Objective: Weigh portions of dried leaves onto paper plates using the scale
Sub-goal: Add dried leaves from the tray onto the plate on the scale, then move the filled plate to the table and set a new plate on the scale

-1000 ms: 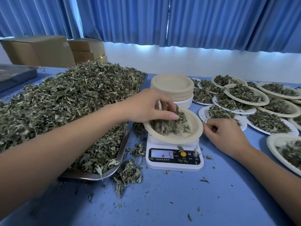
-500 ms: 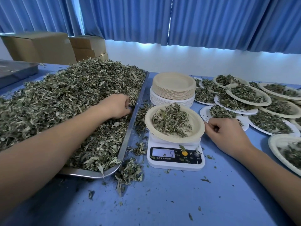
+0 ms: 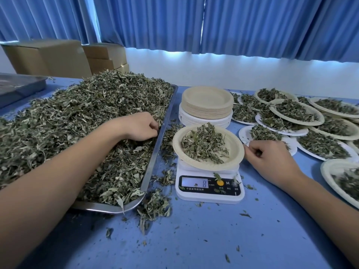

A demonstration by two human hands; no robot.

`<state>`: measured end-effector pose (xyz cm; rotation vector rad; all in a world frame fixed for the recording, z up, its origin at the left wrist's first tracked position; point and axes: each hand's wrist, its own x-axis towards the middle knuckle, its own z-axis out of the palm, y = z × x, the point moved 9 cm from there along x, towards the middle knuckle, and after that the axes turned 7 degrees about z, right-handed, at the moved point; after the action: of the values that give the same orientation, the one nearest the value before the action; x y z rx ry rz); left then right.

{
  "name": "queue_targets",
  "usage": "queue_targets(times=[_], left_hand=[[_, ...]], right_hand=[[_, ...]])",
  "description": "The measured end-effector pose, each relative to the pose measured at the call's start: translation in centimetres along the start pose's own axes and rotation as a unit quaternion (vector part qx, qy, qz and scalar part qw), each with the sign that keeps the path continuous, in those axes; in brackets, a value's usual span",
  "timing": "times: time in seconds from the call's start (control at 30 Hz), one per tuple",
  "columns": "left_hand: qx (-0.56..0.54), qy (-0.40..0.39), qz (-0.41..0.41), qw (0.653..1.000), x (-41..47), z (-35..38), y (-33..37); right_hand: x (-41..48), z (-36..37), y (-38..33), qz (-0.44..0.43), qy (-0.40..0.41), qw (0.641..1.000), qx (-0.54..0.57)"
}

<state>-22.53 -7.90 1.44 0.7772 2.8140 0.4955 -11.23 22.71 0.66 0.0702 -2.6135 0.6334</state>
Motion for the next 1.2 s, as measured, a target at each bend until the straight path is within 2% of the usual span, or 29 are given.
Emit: queue_targets(times=[0.17, 0.27, 0.33, 0.37, 0.43, 0.47, 0.5, 0.6, 0.7, 0.8, 1.03, 1.2], left_hand=[[0.028, -0.093, 0.008, 0.995, -1.4, 0.6, 0.8], [0.037, -0.079, -0.02, 0.996, -1.2, 0.7, 0.1], [0.073, -0.016, -0.033, 0.997, -0.9, -0.1, -0.1], [0.064, 0.04, -0.032, 0.997, -0.7, -0.9, 0.0], [-0.034, 0.182, 0.012, 0.983, -1.0, -2.8, 1.4], [-0.1, 0.233, 0.055, 0.966, -1.4, -3.5, 2.4], [-0.155, 0.248, 0.1, 0.951, -1.6, -3.7, 3.6], [-0.212, 0.157, 0.197, 0.944, -2.1, -1.5, 8.0], [-0.146, 0.11, 0.256, 0.949, -2.2, 0.6, 10.7], [-0.124, 0.119, 0.276, 0.946, -2.4, 0.7, 11.4], [-0.215, 0.144, 0.269, 0.928, -2.2, -0.1, 10.4], [-0.263, 0.216, 0.227, 0.912, -2.0, -1.3, 9.0]], right_hand=[[0.0, 0.0, 0.0, 0.003, -0.001, 1.0, -0.002], [0.0, 0.0, 0.0, 0.006, 0.0, 1.0, 0.004], [0.0, -0.2, 0.0, 0.007, 0.012, 1.0, 0.022], [0.1, -0.5, 0.1, 0.01, 0.022, 0.999, 0.033], [0.1, -0.8, 0.3, 0.012, 0.038, 0.998, 0.049], [0.1, -0.8, 0.4, 0.011, 0.04, 0.998, 0.053], [0.1, -0.7, 0.4, 0.01, 0.039, 0.998, 0.054], [0.0, -0.3, 0.6, 0.012, 0.025, 0.999, 0.045], [0.1, -0.2, 0.7, 0.008, 0.024, 0.999, 0.035], [0.0, -0.2, 0.7, 0.009, 0.023, 0.999, 0.032], [0.0, -0.2, 0.5, 0.024, 0.013, 0.999, 0.036], [0.0, -0.3, 0.5, 0.024, 0.011, 0.999, 0.037]])
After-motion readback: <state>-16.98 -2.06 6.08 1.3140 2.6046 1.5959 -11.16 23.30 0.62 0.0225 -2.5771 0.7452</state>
